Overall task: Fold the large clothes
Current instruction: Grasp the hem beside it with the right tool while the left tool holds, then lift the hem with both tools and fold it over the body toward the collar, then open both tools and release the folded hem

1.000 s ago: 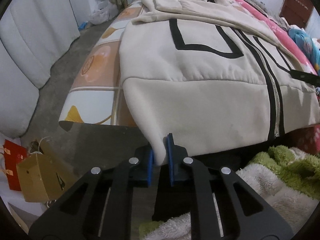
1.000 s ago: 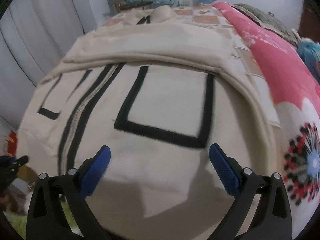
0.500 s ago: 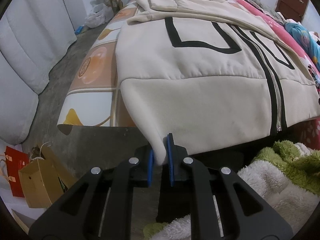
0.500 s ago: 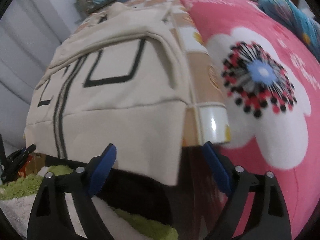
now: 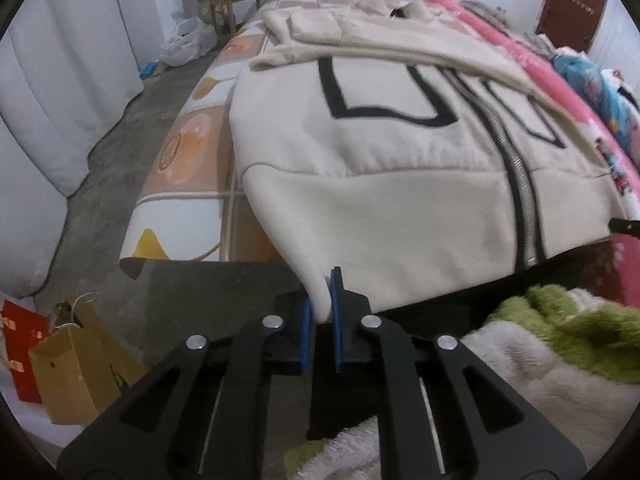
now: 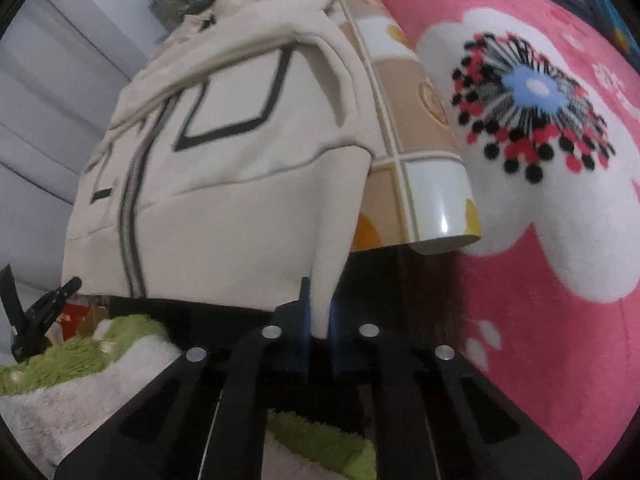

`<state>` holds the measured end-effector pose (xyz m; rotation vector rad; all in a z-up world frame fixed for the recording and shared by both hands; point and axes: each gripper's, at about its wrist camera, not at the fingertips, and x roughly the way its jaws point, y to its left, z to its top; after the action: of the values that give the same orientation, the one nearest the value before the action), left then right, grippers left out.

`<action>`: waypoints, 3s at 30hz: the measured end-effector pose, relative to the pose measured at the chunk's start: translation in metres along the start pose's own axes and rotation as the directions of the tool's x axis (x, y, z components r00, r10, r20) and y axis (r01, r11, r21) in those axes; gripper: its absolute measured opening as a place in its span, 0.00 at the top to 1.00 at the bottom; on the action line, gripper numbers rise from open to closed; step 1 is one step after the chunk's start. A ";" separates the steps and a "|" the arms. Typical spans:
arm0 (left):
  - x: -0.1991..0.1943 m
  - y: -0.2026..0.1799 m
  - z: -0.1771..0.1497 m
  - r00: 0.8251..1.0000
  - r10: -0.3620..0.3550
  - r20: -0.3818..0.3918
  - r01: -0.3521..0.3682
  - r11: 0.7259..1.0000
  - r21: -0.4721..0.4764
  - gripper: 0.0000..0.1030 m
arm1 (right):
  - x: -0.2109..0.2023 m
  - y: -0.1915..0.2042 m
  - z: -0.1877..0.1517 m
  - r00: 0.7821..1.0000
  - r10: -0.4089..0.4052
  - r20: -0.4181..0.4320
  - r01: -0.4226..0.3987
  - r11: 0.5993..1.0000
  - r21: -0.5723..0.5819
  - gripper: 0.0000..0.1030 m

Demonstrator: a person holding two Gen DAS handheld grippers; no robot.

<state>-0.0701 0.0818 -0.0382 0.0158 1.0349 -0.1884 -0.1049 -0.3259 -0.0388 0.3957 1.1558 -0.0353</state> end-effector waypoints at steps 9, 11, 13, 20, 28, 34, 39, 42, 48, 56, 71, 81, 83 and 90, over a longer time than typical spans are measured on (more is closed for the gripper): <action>-0.030 0.015 0.038 0.957 -0.259 0.129 0.277 0.950 -0.144 0.95 | -0.044 0.014 0.033 0.970 0.163 0.181 -0.168 0.986 0.015 0.94; -0.025 0.021 0.051 0.947 -0.289 0.141 0.312 0.931 -0.189 0.95 | -0.045 0.015 0.048 0.960 0.191 0.204 -0.198 0.980 0.017 0.94; -0.018 0.032 0.066 0.937 -0.316 0.151 0.345 0.907 -0.243 0.95 | -0.043 0.017 0.063 0.954 0.206 0.219 -0.215 0.976 0.018 0.94; 0.002 0.058 0.111 0.921 -0.343 0.184 0.387 0.860 -0.334 0.95 | -0.039 0.015 0.116 0.930 0.238 0.279 -0.261 0.964 0.048 0.94; 0.052 0.084 0.167 0.942 -0.284 0.181 0.335 0.850 -0.406 0.93 | 0.005 0.010 0.190 0.923 0.222 0.316 -0.263 0.960 0.094 0.93; 0.077 0.094 0.177 0.975 -0.167 0.143 0.213 0.881 -0.423 0.69 | 0.042 -0.003 0.209 0.958 0.108 0.265 -0.154 0.975 0.158 0.71; 0.055 0.095 0.166 0.979 -0.115 0.167 0.169 0.919 -0.356 0.55 | 0.023 -0.016 0.189 0.955 0.042 0.294 -0.079 0.990 0.116 0.53; 0.056 0.089 0.154 0.992 -0.073 0.102 0.101 0.947 -0.306 0.47 | 0.024 -0.018 0.175 0.967 -0.053 0.248 0.036 0.997 0.071 0.51; 0.074 0.066 0.140 0.995 0.097 0.017 -0.091 0.976 -0.199 0.47 | 0.045 -0.005 0.162 0.960 -0.177 0.217 0.193 0.980 -0.057 0.51; 0.080 0.040 0.146 0.982 0.162 0.098 -0.151 0.982 -0.115 0.87 | 0.055 0.001 0.169 0.971 -0.112 0.210 0.137 0.985 -0.107 0.87; 0.029 0.048 0.089 0.998 0.064 0.012 -0.062 0.993 -0.102 0.78 | 0.001 -0.025 0.104 0.982 -0.057 0.178 0.059 0.998 -0.004 0.79; -0.005 0.004 0.115 0.973 -0.138 0.182 0.132 0.990 0.044 0.60 | -0.035 0.026 0.110 0.946 -0.024 0.323 0.070 0.989 -0.129 0.48; 0.011 -0.020 0.120 0.962 -0.242 0.128 0.234 0.970 0.071 0.60 | -0.012 0.053 0.111 0.964 0.051 0.260 0.002 0.980 -0.201 0.47; 0.070 -0.089 0.112 0.953 -0.299 -0.047 0.303 0.940 0.155 0.59 | 0.063 0.130 0.088 0.996 0.073 0.057 -0.046 0.925 -0.378 0.47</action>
<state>0.0457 -0.0275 -0.0338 0.0054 1.0393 -0.5524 0.0289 -0.2224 -0.0279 0.0857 1.0518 0.2229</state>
